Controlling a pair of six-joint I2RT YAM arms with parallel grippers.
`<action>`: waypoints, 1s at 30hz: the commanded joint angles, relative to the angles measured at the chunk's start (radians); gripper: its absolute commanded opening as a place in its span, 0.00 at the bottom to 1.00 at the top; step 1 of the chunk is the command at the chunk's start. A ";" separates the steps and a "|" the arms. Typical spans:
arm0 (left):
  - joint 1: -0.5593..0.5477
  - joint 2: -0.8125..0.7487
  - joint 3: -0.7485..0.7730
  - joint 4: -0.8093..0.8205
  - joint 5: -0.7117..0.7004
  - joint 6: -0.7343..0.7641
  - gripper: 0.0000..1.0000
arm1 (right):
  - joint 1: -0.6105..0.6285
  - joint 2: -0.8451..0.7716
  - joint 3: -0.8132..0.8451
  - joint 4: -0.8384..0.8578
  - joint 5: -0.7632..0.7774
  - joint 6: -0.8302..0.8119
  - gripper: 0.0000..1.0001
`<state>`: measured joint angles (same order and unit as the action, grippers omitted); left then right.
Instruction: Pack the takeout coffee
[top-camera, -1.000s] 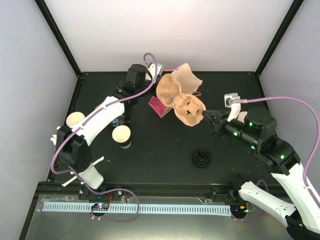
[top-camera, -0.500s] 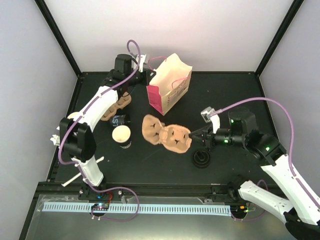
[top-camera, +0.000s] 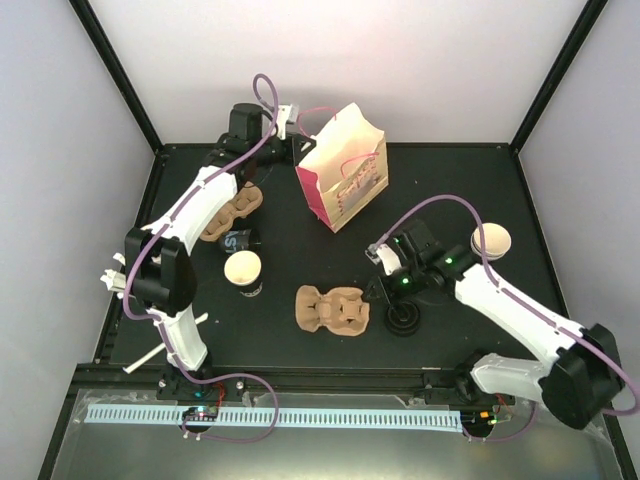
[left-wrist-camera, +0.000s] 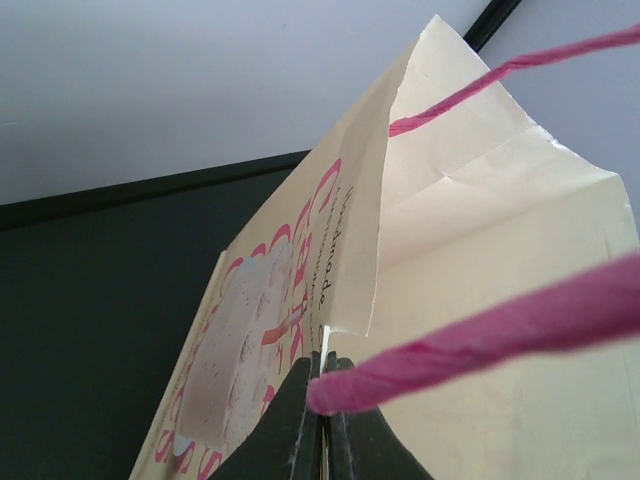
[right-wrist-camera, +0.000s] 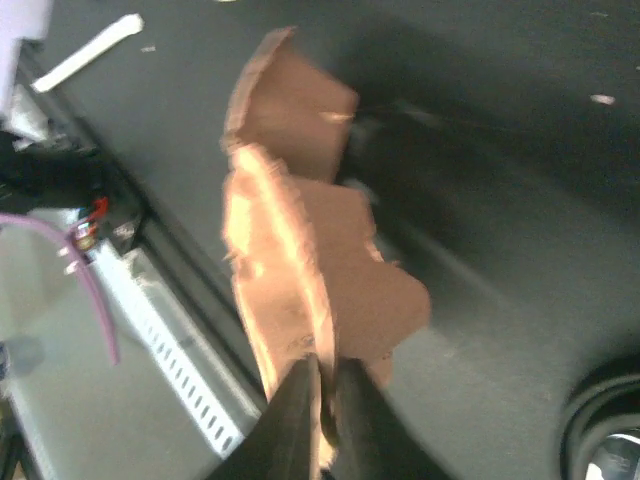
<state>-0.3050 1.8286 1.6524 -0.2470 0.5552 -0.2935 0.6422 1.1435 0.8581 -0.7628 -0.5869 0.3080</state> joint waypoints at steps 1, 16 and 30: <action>-0.003 -0.047 0.012 0.015 0.038 -0.008 0.02 | -0.022 0.097 0.059 -0.011 0.198 -0.025 0.29; -0.003 -0.080 -0.013 0.014 0.036 -0.002 0.02 | 0.193 0.051 0.112 0.007 0.632 0.226 0.68; -0.018 -0.124 -0.054 0.030 0.009 0.021 0.01 | 0.371 0.349 0.113 0.153 0.733 0.507 0.73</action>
<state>-0.3099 1.7554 1.5940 -0.2428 0.5728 -0.2916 0.9863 1.4525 0.9676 -0.6701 0.0799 0.7055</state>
